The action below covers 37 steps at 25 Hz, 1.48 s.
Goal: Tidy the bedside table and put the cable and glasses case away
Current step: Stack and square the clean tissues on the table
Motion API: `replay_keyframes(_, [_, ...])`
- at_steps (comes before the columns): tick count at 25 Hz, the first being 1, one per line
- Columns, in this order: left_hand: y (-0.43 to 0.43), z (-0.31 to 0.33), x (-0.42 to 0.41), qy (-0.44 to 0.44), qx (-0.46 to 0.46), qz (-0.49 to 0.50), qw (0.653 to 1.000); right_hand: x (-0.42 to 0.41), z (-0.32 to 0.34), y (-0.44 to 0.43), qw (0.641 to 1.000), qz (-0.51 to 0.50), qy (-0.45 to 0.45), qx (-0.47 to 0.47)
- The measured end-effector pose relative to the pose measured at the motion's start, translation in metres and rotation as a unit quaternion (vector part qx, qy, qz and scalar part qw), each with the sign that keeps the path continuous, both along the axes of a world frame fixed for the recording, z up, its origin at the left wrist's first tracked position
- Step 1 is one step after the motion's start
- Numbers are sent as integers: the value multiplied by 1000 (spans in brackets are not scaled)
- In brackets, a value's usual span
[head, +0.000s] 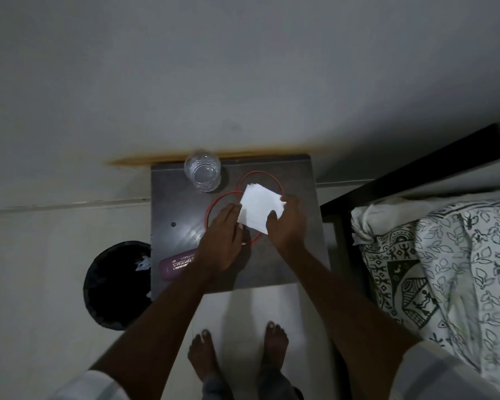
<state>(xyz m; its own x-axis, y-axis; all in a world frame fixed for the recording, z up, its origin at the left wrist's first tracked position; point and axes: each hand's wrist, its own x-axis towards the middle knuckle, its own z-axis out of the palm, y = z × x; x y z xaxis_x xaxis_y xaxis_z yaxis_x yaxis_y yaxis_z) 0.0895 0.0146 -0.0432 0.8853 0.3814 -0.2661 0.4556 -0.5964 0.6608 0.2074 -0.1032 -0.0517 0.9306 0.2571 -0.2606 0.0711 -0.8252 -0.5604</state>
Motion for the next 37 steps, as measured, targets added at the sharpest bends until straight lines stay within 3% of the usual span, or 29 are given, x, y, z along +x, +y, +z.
replay_keyframes(3, [-12,-8,24,28,28,-49,998,27,-19,-9,985,-107,138,3])
replay_keyframes(6, [-19,-15,36,100,77,-93,988,37,-28,-10,927,-198,298,114])
replay_keyframes(11, [-21,-28,26,132,74,-118,981,38,-31,-3,884,-226,366,184])
replay_keyframes(13, [-21,-29,23,132,74,-120,981,36,-32,0,892,-225,348,179])
replay_keyframes(19, [-29,-33,25,155,87,-121,977,21,-29,13,968,-108,202,102])
replay_keyframes(22, [-30,-36,22,145,93,-119,978,14,-25,12,965,-103,183,159])
replay_keyframes(25, [-30,-33,20,147,83,-121,978,13,-24,11,954,-73,221,189])
replay_keyframes(29, [-31,-33,18,148,86,-119,978,26,-34,10,994,39,99,36])
replay_keyframes(32, [-33,-38,18,149,93,-118,977,40,-34,9,987,150,47,-46])
replay_keyframes(34, [-34,-40,19,151,98,-117,977,46,-28,11,977,195,45,-77])
replay_keyframes(37, [-34,-38,19,155,102,-116,976,51,-28,16,976,178,113,-54])
